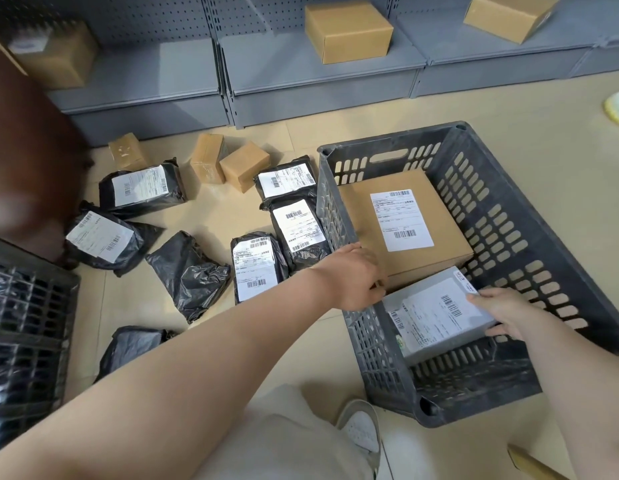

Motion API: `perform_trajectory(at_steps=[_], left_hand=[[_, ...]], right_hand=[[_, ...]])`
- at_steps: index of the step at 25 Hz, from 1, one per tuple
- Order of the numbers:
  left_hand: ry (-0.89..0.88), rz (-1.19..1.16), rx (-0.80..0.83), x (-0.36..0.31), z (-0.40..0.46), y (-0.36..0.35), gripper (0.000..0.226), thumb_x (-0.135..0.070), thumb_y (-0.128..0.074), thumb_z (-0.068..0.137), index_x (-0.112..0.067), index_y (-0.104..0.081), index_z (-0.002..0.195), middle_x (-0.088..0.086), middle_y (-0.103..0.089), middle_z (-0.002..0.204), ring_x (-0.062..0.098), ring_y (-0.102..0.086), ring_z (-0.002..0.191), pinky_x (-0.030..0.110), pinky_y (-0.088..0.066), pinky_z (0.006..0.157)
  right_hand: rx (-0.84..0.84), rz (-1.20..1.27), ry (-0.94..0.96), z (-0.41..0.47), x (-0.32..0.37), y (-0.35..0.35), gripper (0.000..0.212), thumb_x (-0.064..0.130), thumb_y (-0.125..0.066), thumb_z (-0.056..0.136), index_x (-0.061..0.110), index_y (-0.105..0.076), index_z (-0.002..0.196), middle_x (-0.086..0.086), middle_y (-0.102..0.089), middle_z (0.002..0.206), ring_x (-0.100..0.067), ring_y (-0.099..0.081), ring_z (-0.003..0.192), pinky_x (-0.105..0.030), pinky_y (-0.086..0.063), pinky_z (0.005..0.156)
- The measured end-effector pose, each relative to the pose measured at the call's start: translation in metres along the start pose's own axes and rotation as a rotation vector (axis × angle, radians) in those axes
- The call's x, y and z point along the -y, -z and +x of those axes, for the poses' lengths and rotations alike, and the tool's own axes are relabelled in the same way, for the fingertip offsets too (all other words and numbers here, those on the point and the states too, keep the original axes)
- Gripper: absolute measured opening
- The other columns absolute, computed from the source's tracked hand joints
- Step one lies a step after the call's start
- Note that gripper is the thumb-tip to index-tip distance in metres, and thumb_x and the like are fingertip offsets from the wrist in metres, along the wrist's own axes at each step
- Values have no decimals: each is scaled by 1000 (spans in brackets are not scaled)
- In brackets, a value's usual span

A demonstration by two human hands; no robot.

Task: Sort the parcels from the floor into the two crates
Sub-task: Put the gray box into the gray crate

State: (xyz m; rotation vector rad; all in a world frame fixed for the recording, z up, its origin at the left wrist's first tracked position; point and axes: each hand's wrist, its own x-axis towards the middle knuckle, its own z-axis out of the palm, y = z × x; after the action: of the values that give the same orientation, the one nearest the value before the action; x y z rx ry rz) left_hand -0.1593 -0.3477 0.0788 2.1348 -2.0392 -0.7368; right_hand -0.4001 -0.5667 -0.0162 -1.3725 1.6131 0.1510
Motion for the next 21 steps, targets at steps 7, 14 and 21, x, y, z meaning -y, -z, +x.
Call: perform_trajectory(at_steps=[7, 14, 21], left_hand=[[-88, -158, 101, 16, 2, 8, 25, -30, -56, 96, -21, -68, 117, -3, -59, 132, 16, -24, 146, 30, 5, 119], [-93, -134, 119, 20, 6, 6, 35, -38, -65, 90, -23, -65, 121, -3, -57, 135, 14, -20, 147, 30, 4, 120], [-66, -132, 108, 17, 6, 7, 35, -37, -66, 89, -22, -65, 121, -1, -55, 137, 14, -20, 147, 30, 4, 121]], right_hand=[[-30, 46, -130, 26, -14, -13, 26, 24, -51, 102, 11, -58, 123, -17, -67, 106, -33, -63, 99, -49, -51, 93], [130, -54, -126, 31, -21, -26, 35, 19, -73, 87, 9, -60, 118, -13, -67, 110, -28, -59, 103, -43, -38, 104], [121, -70, -137, 42, -20, -34, 44, 12, -68, 92, -1, -54, 130, -18, -60, 129, -31, -56, 110, -45, -45, 93]])
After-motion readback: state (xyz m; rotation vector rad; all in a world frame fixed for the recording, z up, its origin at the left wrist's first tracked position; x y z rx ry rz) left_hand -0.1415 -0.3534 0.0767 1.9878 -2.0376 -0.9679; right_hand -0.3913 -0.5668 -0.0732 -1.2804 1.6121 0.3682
